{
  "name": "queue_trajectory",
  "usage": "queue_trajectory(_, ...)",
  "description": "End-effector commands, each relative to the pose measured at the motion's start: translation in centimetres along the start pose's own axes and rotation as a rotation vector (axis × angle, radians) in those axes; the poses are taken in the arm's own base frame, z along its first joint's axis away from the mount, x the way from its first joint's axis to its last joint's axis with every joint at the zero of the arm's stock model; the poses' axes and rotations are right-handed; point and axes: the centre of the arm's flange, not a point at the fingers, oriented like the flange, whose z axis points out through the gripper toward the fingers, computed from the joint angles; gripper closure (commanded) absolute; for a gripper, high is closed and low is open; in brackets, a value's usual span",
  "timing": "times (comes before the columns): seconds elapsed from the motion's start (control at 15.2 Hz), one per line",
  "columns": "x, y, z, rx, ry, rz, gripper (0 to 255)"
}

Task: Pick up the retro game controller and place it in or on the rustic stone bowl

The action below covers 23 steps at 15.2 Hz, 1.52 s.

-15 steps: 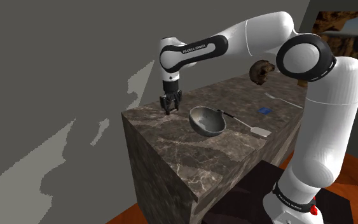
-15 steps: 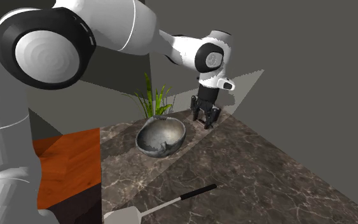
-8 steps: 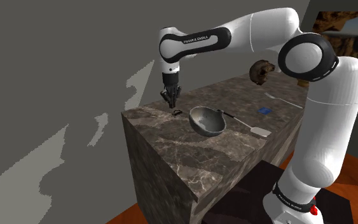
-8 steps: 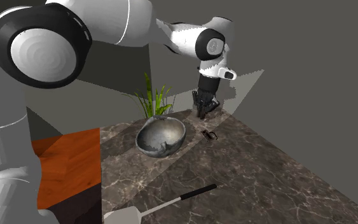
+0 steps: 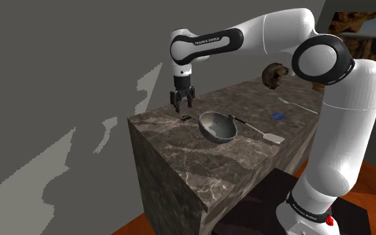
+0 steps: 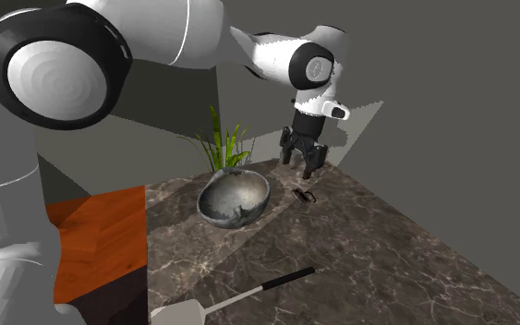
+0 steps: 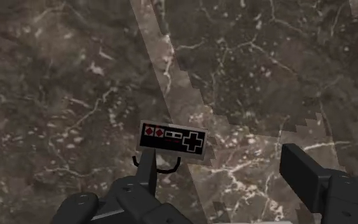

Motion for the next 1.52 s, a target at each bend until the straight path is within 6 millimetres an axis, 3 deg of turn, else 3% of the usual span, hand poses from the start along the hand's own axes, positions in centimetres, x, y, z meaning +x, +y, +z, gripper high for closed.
queue_trajectory(0.0,0.4,2.3,1.7,0.01,-0.014,0.05,0)
queue_trajectory(0.07,0.5,3.2,2.4,0.014,-0.02,0.072,0)
queue_trajectory(0.59,0.4,3.2,6.4,0.014,-0.02,0.072,0)
queue_trajectory(1.06,0.4,3.2,6.4,0.014,-0.021,0.072,0)
queue_trajectory(1.12,0.4,3.2,6.4,0.014,-0.021,0.072,255)
queue_trajectory(1.45,0.4,3.2,6.4,0.014,-0.021,0.072,255)
